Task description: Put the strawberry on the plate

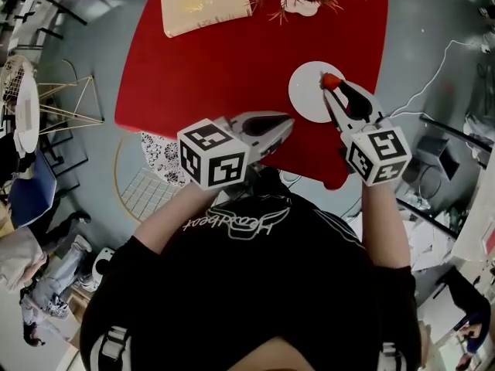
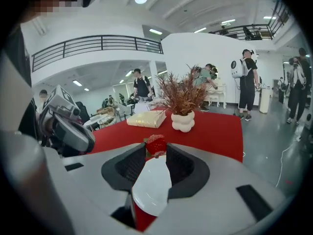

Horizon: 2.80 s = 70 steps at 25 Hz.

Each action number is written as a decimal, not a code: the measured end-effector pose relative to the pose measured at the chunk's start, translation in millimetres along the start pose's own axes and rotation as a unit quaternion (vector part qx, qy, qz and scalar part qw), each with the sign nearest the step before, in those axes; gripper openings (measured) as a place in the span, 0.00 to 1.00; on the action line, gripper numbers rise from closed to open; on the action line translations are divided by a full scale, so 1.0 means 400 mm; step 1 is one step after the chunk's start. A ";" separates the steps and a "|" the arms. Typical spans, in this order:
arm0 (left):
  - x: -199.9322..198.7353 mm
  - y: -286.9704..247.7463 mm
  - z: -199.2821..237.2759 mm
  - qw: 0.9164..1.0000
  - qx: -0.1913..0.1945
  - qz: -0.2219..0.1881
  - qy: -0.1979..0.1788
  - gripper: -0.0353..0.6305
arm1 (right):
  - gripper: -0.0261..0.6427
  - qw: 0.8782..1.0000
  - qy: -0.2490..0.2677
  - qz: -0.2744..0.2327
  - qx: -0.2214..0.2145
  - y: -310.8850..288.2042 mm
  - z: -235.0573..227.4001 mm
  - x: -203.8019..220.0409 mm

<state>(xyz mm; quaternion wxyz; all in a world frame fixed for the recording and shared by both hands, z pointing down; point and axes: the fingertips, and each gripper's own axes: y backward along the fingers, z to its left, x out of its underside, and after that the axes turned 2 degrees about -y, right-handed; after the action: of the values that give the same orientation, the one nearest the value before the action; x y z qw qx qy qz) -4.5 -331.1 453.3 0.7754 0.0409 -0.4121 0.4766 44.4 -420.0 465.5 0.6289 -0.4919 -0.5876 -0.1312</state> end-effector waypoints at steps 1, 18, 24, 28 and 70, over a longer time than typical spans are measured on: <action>0.001 -0.003 0.007 1.000 -0.002 0.000 0.003 0.06 | 0.23 1.000 0.007 0.008 0.002 -0.012 -0.007 0.013; 0.010 -0.028 0.061 0.999 -0.026 -0.002 0.018 0.06 | 0.23 0.976 0.165 0.139 0.014 -0.136 -0.051 0.187; 0.011 -0.026 0.061 1.000 -0.029 0.003 0.010 0.06 | 0.23 0.969 0.190 0.158 0.019 -0.146 -0.052 0.213; 0.011 -0.026 0.063 0.999 -0.032 0.004 0.010 0.06 | 0.23 0.969 0.185 0.160 0.017 -0.149 -0.057 0.217; 0.008 0.091 -0.158 0.992 0.001 0.014 -0.126 0.06 | 0.10 0.995 0.082 -0.030 0.038 0.226 0.175 0.016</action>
<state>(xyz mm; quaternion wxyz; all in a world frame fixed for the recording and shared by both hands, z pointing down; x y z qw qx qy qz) 5.7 -280.3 401.9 0.7107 0.0956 -0.5064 0.4789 70.5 -319.8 417.0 0.6892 -0.4369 -0.5533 -0.1675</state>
